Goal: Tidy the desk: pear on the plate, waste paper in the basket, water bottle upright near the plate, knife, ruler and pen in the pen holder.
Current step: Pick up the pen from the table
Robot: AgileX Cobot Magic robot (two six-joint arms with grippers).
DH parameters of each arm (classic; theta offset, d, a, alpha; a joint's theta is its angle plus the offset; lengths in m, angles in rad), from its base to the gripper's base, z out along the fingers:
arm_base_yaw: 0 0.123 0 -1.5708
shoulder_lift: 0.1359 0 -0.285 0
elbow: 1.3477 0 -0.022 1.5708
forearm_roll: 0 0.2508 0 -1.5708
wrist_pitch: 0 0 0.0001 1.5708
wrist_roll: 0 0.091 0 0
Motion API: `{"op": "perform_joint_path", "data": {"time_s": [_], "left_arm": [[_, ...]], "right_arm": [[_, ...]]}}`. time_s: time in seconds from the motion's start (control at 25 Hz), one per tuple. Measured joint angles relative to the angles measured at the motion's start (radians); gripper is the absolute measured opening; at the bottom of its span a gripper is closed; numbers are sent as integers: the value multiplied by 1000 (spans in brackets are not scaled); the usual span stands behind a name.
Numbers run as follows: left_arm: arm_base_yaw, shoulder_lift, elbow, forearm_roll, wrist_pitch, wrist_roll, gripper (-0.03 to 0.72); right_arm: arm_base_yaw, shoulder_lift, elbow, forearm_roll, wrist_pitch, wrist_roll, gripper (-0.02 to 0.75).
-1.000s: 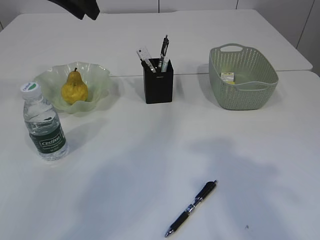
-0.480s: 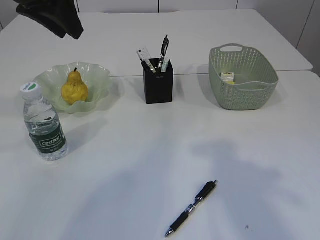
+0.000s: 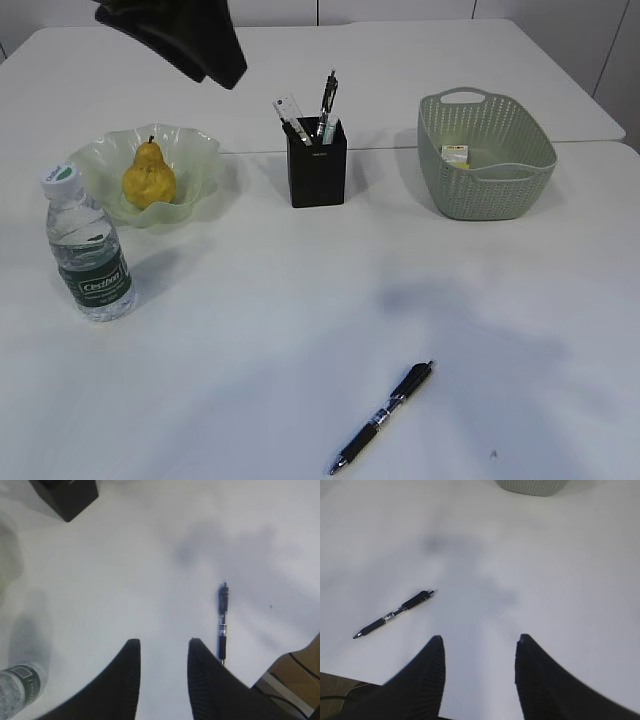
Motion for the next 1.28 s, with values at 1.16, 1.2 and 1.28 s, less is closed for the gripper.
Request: {"op": "perform_joint_path", "data": {"time_s": [1.16,1.2,1.28], "left_arm": [[-225,230,2,-7,-11,30,232],[-234,239,2,-10,-13,32,234],[-254,259,2,-12,-14,32,236]], "right_arm": [[0,0,0,-189,13,98,368],[0,0,0,-189,13,98,368],[0,0,0,-191,13,100,368]]}}
